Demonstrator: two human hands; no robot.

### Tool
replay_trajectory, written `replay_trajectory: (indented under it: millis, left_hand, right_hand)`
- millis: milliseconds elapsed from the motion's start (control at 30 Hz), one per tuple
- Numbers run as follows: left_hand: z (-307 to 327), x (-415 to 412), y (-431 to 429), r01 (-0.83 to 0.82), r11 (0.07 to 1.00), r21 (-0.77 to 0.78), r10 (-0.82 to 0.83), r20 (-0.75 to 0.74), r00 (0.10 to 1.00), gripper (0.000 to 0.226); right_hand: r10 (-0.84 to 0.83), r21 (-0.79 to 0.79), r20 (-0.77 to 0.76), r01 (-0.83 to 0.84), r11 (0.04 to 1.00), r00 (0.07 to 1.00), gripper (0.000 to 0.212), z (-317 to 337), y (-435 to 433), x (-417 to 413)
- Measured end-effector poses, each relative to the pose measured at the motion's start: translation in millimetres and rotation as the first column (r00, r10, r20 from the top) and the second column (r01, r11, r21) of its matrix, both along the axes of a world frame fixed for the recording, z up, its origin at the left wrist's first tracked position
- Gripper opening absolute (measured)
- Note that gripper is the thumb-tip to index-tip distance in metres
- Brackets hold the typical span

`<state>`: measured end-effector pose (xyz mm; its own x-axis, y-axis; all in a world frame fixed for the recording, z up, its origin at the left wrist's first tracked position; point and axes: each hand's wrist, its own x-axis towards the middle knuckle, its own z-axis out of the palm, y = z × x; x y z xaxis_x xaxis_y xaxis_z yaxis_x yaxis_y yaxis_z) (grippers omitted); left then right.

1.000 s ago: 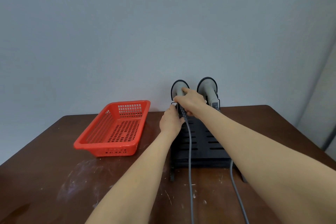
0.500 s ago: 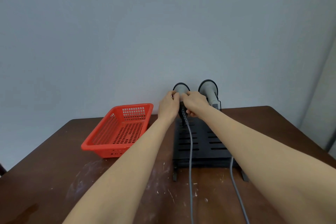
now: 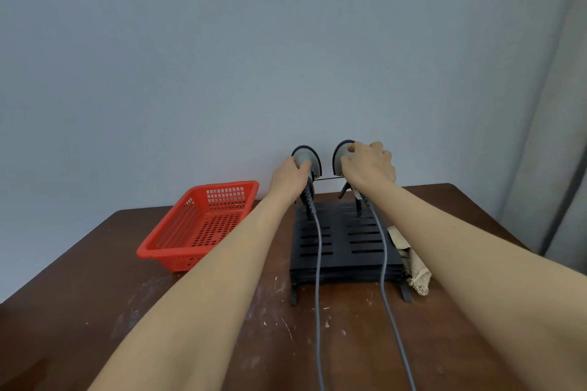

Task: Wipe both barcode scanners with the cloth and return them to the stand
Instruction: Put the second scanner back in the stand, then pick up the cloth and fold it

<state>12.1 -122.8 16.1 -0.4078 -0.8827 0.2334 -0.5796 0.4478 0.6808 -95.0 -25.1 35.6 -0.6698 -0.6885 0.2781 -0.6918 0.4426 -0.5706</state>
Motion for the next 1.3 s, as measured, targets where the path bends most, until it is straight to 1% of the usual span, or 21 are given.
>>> replay_trajectory:
  millis: [100, 200, 267, 367, 433, 533, 600, 633, 733, 800, 867, 933, 967, 1033, 1067, 1100, 1133, 1167, 1200, 1233, 1300]
  left_hand:
    - [5.4, -0.8, 6.6, 0.021, 1.000, -0.008, -0.021, 0.015, 1.000, 0.033]
    - [11.6, 0.6, 14.7, 0.026, 0.999, -0.040, -0.024, 0.041, 0.999, 0.046]
    - [17.3, 2.0, 23.6, 0.024, 0.996, -0.081, -0.020, 0.050, 0.999, 0.054]
    - [25.9, -0.1, 41.0, 0.022, 0.984, -0.179, -0.017, 0.033, 0.999, 0.058]
    - [31.5, -5.2, 54.9, 0.040, 0.955, -0.295, -0.031, 0.036, 0.999, 0.054]
    - [38.7, -15.7, 79.1, 0.110, 0.880, -0.462, -0.093, 0.060, 0.994, 0.046]
    - [41.1, -25.4, 97.7, 0.188, 0.829, -0.527, -0.157, 0.102, 0.982, 0.039]
    - [40.7, -31.1, 106.9, 0.228, 0.816, -0.531, -0.192, 0.124, 0.974, 0.036]
    - [33.2, -50.6, 131.3, 0.344, 0.830, -0.439, -0.276, 0.212, 0.937, 0.032]
    - [24.6, -64.9, 146.8, 0.422, 0.839, -0.343, -0.318, 0.321, 0.892, 0.034]
    - [14.2, -77.6, 163.0, 0.482, 0.847, -0.224, -0.350, 0.449, 0.822, 0.034]
    - [4.2, -83.3, 177.0, 0.514, 0.847, -0.133, -0.354, 0.579, 0.734, 0.023]
    - [-1.0, -85.8, 180.3, 0.517, 0.850, -0.102, -0.357, 0.610, 0.707, 0.017]
    - [-10.6, -89.1, 184.3, 0.501, 0.863, -0.061, -0.357, 0.628, 0.692, 0.024]
    - [-13.9, -91.2, 185.1, 0.486, 0.873, -0.035, -0.361, 0.622, 0.695, 0.022]
    - [-16.9, -92.6, 185.0, 0.476, 0.880, -0.010, -0.368, 0.620, 0.693, 0.013]
    - [-20.2, -95.0, 183.8, 0.460, 0.888, 0.016, -0.376, 0.604, 0.703, 0.018]
    - [-22.8, -96.1, 182.8, 0.448, 0.893, 0.049, -0.383, 0.605, 0.698, 0.035]
    - [-24.6, -95.3, 183.1, 0.447, 0.892, 0.063, -0.391, 0.605, 0.694, 0.047]
    - [-26.6, -94.7, 182.0, 0.457, 0.888, 0.052, -0.394, 0.598, 0.698, 0.053]
    - [-28.2, -94.9, 178.0, 0.462, 0.886, 0.044, -0.401, 0.572, 0.715, 0.057]
  right_hand:
    - [0.050, 0.023, 0.027, -0.051, 0.998, 0.998, 0.036, -1.9, 7.1, -0.7]
    - [0.078, -0.002, 0.064, -0.078, 0.997, 0.995, 0.034, -2.5, 13.8, 0.0]
    - [0.081, -0.033, 0.073, -0.079, 0.996, 0.994, 0.036, 0.0, 19.8, 0.9]
    - [0.067, -0.088, 0.075, -0.060, 0.994, 0.995, 0.043, 3.4, 31.0, -1.4]
    - [0.046, -0.111, 0.081, -0.037, 0.993, 0.996, 0.045, 4.0, 40.2, -5.3]
    - [0.009, -0.115, 0.102, 0.003, 0.993, 0.995, 0.046, 3.5, 57.5, -14.1]
    - [-0.013, -0.096, 0.119, 0.024, 0.995, 0.993, 0.048, 1.5, 70.0, -22.0]
    - [-0.028, -0.075, 0.127, 0.037, 0.996, 0.992, 0.049, -0.6, 76.5, -25.9]
    - [-0.084, 0.015, 0.143, 0.083, 0.996, 0.986, 0.054, -9.9, 95.2, -36.6]
    - [-0.116, 0.095, 0.165, 0.101, 0.990, 0.979, 0.053, -20.0, 105.7, -45.3]
    - [-0.128, 0.158, 0.172, 0.100, 0.982, 0.977, 0.045, -32.6, 114.1, -54.5]
    - [-0.137, 0.198, 0.177, 0.101, 0.975, 0.975, 0.042, -44.4, 121.8, -60.5]
    - [-0.137, 0.222, 0.187, 0.094, 0.970, 0.973, 0.043, -49.9, 125.0, -62.6]
    - [-0.111, 0.264, 0.205, 0.055, 0.963, 0.972, 0.047, -59.3, 129.1, -64.7]
    - [-0.095, 0.275, 0.220, 0.032, 0.961, 0.971, 0.049, -62.7, 131.2, -64.1]
    - [-0.084, 0.283, 0.236, 0.015, 0.959, 0.968, 0.052, -66.2, 132.6, -62.7]
    - [-0.074, 0.289, 0.243, 0.001, 0.957, 0.967, 0.054, -71.0, 133.1, -62.7]
    - [-0.075, 0.297, 0.253, -0.004, 0.955, 0.964, 0.056, -75.8, 133.7, -62.0]
    - [-0.084, 0.295, 0.270, 0.001, 0.955, 0.959, 0.056, -81.0, 133.7, -62.1]
    - [-0.105, 0.288, 0.283, 0.021, 0.957, 0.953, 0.053, -85.6, 133.8, -61.8]
    - [-0.162, 0.267, 0.279, 0.086, 0.960, 0.946, 0.041, -91.7, 134.0, -63.7]
